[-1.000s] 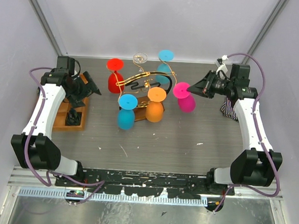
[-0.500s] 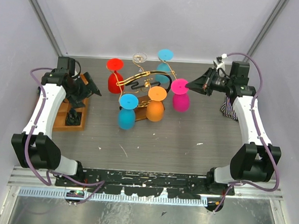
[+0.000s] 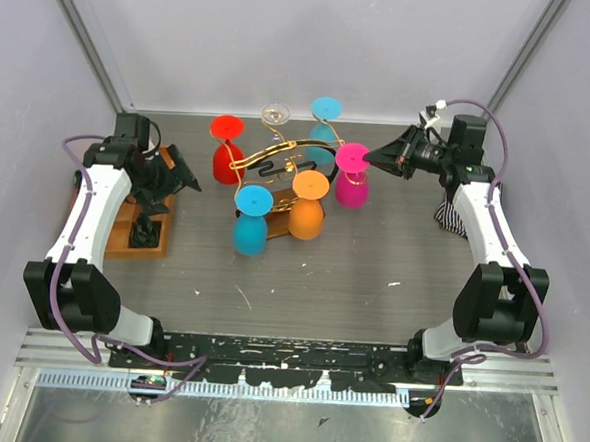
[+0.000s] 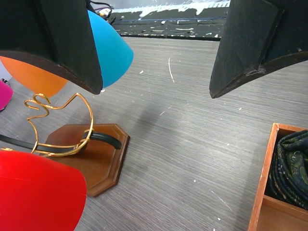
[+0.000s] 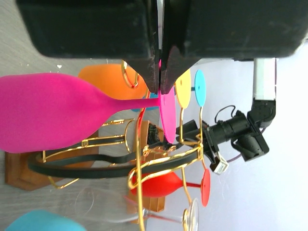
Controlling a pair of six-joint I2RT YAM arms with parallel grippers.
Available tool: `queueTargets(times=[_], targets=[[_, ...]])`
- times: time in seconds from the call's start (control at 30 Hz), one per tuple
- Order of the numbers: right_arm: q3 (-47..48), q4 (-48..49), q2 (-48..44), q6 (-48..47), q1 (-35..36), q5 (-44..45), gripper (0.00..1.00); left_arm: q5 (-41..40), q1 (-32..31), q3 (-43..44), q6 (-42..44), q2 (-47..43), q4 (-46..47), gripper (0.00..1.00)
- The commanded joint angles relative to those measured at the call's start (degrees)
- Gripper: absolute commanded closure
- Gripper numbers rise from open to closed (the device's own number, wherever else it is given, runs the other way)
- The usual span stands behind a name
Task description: Take the wine glass off the wine glass rack
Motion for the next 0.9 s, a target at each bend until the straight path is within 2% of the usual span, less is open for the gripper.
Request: queueTargets(times=[0.0,0.13,0.27,0.33,0.4,0.47,0.57,0.67,0.87], targets=[[4.6,7.4,2.1,2.4,-1.6,3.0,0.99,-0.6,0.0,0.1,1.4,0.3,-0.4,0.0],[10.7,6.0,5.1,0.9,-4.5,5.0,0.99,-1.0,0.6,0.9,1.8,-0.1,-0.5,0.0],[20.7,-2.6,9.9,-6.6,-6.2,10.4,0.99,-0.3,0.8,1.1,1.7,0.2,-0.6,0.0],[28.1,-10.5,13.5,-13.1,-6.4,16.4,0.99,0.0,0.8,1.1,1.6,0.1,-0.5,0.0],[36.3,-18.7,17.3,-19.8,-5.6,25.7,0.99,0.1,0.9,0.9,1.6,0.0,-0.4,0.0],[46.2,-27.8,22.0,-28.2,-3.0,41.8,0.99,0.2,1.1,0.7,1.6,-0.1,-0.1,0.0],[55.9,-34.2,28.6,-38.1,2.2,60.3,0.99,0.7,1.3,0.4,1.6,0.1,0.2,0.0],[54.3,-32.1,31.9,-43.3,6.3,77.8,0.99,1.2,1.5,0.1,1.5,0.5,0.5,0.0],[47.6,-25.0,38.7,-50.8,11.0,106.1,0.99,2.2,2.1,0.0,1.2,0.5,0.4,0.0]])
